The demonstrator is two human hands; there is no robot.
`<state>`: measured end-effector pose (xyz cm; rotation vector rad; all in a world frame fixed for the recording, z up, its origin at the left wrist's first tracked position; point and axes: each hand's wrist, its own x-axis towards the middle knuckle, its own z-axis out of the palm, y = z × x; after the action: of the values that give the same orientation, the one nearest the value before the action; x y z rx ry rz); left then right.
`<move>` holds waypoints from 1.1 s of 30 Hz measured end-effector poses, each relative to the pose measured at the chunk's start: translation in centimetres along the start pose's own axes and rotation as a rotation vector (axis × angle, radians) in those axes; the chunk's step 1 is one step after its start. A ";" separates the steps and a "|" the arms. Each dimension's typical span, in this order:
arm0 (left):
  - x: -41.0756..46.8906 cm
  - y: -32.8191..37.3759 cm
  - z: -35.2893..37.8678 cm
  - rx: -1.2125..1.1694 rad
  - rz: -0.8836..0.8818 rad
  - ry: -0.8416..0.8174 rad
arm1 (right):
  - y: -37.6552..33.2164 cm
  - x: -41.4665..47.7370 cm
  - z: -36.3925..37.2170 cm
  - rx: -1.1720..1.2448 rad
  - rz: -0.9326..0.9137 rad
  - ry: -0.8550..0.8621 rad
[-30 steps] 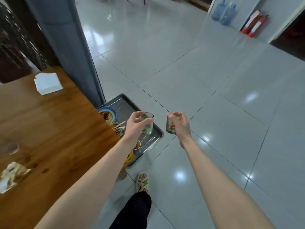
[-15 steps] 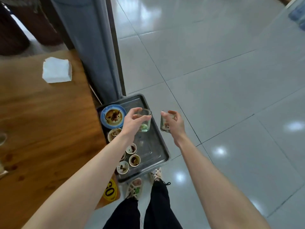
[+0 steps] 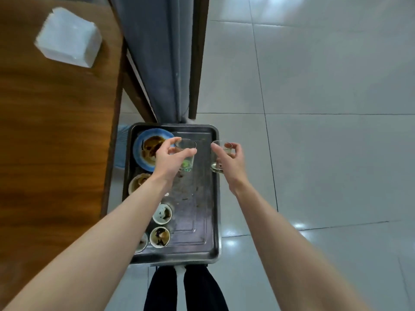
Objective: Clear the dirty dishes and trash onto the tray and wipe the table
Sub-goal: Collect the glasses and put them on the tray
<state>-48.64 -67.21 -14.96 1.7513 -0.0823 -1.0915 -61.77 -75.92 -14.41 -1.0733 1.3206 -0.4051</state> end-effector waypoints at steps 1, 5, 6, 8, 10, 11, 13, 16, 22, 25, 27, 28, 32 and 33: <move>1.3 -0.6 0.1 0.002 -0.001 0.017 | 0.4 1.4 0.4 -0.013 -0.006 -0.014; 5.8 -2.7 0.3 0.047 0.029 0.073 | 2.0 5.9 1.7 -0.060 -0.030 -0.032; 6.9 -3.2 0.3 0.066 0.039 0.082 | 2.6 7.1 2.1 -0.064 -0.037 -0.029; 8.7 -4.1 0.3 0.103 0.051 0.096 | 3.8 9.2 2.9 -0.075 -0.052 -0.039; 10.2 -4.7 0.4 0.114 0.064 0.099 | 4.5 10.8 3.5 -0.089 -0.075 -0.047; 11.1 -5.0 0.5 0.122 0.071 0.101 | 5.0 11.7 3.9 -0.099 -0.087 -0.051; 12.3 -5.2 0.7 0.151 0.087 0.101 | 5.4 13.0 4.3 -0.117 -0.119 -0.042; 13.9 -5.6 1.0 0.182 0.100 0.090 | 6.3 14.8 4.7 -0.117 -0.159 -0.022; 16.0 -5.8 1.5 0.222 0.126 0.084 | 7.2 17.0 5.2 -0.099 -0.172 -0.034; 16.5 -5.9 1.6 0.296 0.150 0.082 | 7.7 17.6 5.4 -0.114 -0.177 -0.038; 16.6 -6.2 1.7 0.343 0.159 0.084 | 8.1 17.9 5.4 -0.115 -0.176 -0.034; 16.7 -6.3 1.8 0.371 0.162 0.089 | 8.3 18.1 5.5 -0.117 -0.177 -0.032; 17.0 -6.7 2.0 0.526 0.216 0.111 | 8.9 18.4 5.5 -0.128 -0.175 -0.037; 17.1 -6.7 2.0 0.561 0.229 0.121 | 9.1 18.4 5.6 -0.122 -0.171 -0.034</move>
<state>-42.85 -74.26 -31.00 2.2336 -0.5442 -0.8373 -54.66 -83.44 -33.01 -1.2954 1.2400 -0.4356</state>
